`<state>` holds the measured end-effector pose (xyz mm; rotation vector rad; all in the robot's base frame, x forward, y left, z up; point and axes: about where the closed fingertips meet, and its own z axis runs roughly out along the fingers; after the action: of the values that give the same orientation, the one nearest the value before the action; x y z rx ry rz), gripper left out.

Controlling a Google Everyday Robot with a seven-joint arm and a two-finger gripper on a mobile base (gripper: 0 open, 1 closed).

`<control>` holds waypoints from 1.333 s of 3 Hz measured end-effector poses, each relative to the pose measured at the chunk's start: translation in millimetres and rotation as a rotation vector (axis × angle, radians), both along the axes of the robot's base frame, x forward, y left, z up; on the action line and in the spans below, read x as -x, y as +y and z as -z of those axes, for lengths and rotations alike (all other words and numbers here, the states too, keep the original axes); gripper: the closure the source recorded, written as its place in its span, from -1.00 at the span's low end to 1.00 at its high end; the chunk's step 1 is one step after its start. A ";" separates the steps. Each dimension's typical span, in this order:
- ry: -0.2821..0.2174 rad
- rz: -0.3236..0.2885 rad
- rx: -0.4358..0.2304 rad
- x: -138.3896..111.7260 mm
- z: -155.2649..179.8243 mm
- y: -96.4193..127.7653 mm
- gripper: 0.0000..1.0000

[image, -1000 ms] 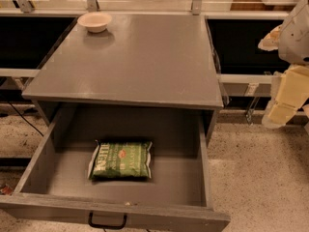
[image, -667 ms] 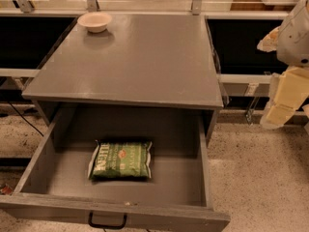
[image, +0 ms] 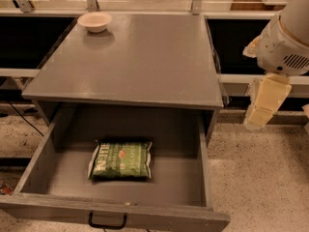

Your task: Pick green jalapeno chip bag from top drawer and place on counter

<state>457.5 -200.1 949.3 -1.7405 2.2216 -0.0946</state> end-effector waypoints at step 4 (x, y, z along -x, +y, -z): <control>-0.027 -0.067 -0.041 4.4 13.6 16.2 -1.00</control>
Offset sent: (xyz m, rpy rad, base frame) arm -0.0158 0.0093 -0.0129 -0.0329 -0.0541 0.0309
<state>453.2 -183.9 935.6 -1.7795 2.1284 -0.0561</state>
